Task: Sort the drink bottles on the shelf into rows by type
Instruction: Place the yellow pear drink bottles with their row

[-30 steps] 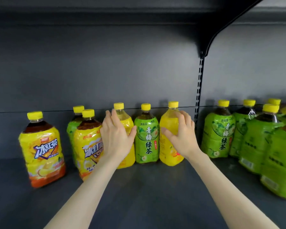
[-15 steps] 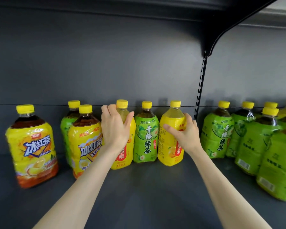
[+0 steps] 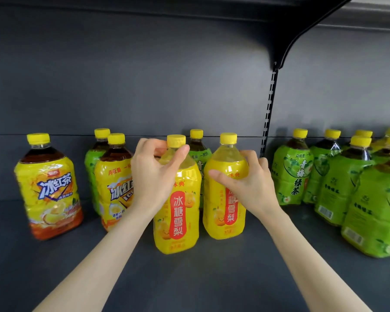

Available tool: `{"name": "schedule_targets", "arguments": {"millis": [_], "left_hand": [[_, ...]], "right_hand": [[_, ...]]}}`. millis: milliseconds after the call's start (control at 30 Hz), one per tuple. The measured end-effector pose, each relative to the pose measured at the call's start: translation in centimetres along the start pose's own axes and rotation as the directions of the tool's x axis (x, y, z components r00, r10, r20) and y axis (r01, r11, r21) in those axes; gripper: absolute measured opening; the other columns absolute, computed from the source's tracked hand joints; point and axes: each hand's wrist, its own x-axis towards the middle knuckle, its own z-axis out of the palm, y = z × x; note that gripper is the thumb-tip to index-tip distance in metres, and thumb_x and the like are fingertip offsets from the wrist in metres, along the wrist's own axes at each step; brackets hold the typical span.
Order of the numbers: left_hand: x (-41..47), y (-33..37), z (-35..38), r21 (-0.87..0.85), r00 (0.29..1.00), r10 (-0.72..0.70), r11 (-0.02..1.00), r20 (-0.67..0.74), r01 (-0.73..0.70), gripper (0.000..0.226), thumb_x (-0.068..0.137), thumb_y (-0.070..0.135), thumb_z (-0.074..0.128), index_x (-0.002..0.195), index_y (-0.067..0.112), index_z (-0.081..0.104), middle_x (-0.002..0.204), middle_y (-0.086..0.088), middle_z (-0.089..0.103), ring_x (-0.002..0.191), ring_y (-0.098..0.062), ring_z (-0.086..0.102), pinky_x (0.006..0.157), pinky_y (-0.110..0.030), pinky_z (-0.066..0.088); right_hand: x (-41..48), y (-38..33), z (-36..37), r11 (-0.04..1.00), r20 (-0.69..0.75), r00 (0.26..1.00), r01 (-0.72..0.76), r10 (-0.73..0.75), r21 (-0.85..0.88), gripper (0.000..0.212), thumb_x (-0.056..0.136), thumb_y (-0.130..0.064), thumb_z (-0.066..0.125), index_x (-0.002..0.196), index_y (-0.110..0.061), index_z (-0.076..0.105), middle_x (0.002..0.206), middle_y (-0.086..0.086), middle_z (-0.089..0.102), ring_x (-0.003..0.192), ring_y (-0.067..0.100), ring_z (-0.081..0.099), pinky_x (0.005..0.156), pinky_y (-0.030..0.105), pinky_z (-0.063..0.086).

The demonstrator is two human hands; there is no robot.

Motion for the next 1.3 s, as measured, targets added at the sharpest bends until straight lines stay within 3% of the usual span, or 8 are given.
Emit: {"name": "schedule_targets", "arguments": {"millis": [133,267,367,467,600,700,867,1300], "left_hand": [[-2.0,0.0,0.0,-0.161,0.986,-0.143,0.975,0.084,0.155,0.041,0.075,0.051,0.067,0.101,0.021,0.056,0.101,0.003,0.056,0.094,-0.004,0.054,0.077,-0.009,0.040],[-5.1,-1.5,-0.3,-0.344,0.920,-0.293,0.863,0.259,0.372,0.071,0.060,0.059,0.067,0.123,0.033,0.043,0.113,0.012,0.058,0.099,-0.005,0.062,0.073,-0.021,0.053],[-6.3,-2.1,-0.6,-0.377,0.877,-0.352,0.802,0.327,0.463,0.066,0.052,0.058,0.070,0.111,0.040,0.048,0.105,0.013,0.063,0.092,-0.001,0.065,0.062,-0.014,0.052],[-6.7,-2.4,-0.7,-0.375,0.816,-0.409,0.740,0.408,0.558,0.058,0.058,0.046,0.082,0.106,0.039,0.050,0.104,0.009,0.064,0.093,-0.013,0.066,0.065,-0.022,0.052],[-6.8,-1.8,-0.9,-0.377,0.805,-0.416,0.727,0.423,0.574,0.042,0.064,0.041,0.064,0.103,0.038,0.048,0.104,0.008,0.061,0.093,-0.014,0.063,0.066,-0.023,0.050],[-7.0,-1.1,-1.1,-0.367,0.811,-0.424,0.737,0.403,0.567,0.039,0.070,0.040,0.064,0.104,0.038,0.045,0.102,0.012,0.059,0.090,-0.010,0.061,0.065,-0.022,0.048],[-7.8,0.5,-2.2,-0.360,0.810,-0.434,0.738,0.395,0.571,0.046,0.065,0.045,0.063,0.106,0.038,0.045,0.101,0.011,0.060,0.089,-0.010,0.061,0.063,-0.024,0.048],[-13.0,14.5,-1.0,-0.490,0.805,-0.245,0.686,0.541,0.538,0.059,0.054,0.059,0.076,0.103,0.037,0.055,0.089,0.010,0.071,0.078,-0.003,0.069,0.054,-0.018,0.052]], "right_hand": [[-1.0,0.9,0.5,0.944,0.059,0.998,-0.005,-0.016,0.329,0.072,0.050,-0.076,0.070,0.111,-0.048,0.045,0.117,-0.002,0.046,0.118,0.014,0.043,0.097,0.037,0.047],[-1.1,2.1,1.7,0.769,0.214,0.975,-0.097,-0.053,0.632,0.082,0.062,-0.040,0.085,0.130,-0.033,0.040,0.117,-0.002,0.062,0.102,0.011,0.066,0.078,0.028,0.057],[-1.2,2.3,2.0,0.756,0.267,0.964,-0.180,0.007,0.629,0.081,0.063,-0.038,0.084,0.131,-0.021,0.044,0.109,-0.004,0.067,0.092,0.009,0.069,0.068,0.021,0.056],[-1.2,2.7,1.9,0.720,0.332,0.943,-0.256,0.038,0.645,0.069,0.061,-0.040,0.085,0.119,-0.022,0.054,0.102,-0.003,0.071,0.087,0.010,0.071,0.067,0.021,0.056],[-1.5,2.5,1.5,0.746,0.370,0.928,-0.282,0.051,0.603,0.079,0.061,-0.047,0.083,0.127,-0.020,0.049,0.108,-0.001,0.070,0.093,0.012,0.071,0.071,0.025,0.057],[-2.5,1.5,1.4,0.769,0.290,0.954,-0.246,0.083,0.591,0.076,0.056,-0.044,0.075,0.125,-0.020,0.051,0.103,-0.004,0.069,0.085,0.006,0.070,0.067,0.022,0.057],[-4.6,0.7,1.1,0.774,0.164,0.972,-0.233,0.169,0.588,0.080,0.047,-0.063,0.084,0.114,-0.028,0.058,0.102,-0.003,0.072,0.092,0.015,0.071,0.083,0.043,0.058],[-12.8,0.5,-14.7,0.846,-0.126,0.973,-0.099,0.191,0.524,0.071,0.049,-0.070,0.073,0.107,-0.031,0.060,0.097,-0.005,0.073,0.088,0.012,0.071,0.080,0.041,0.059]]}}
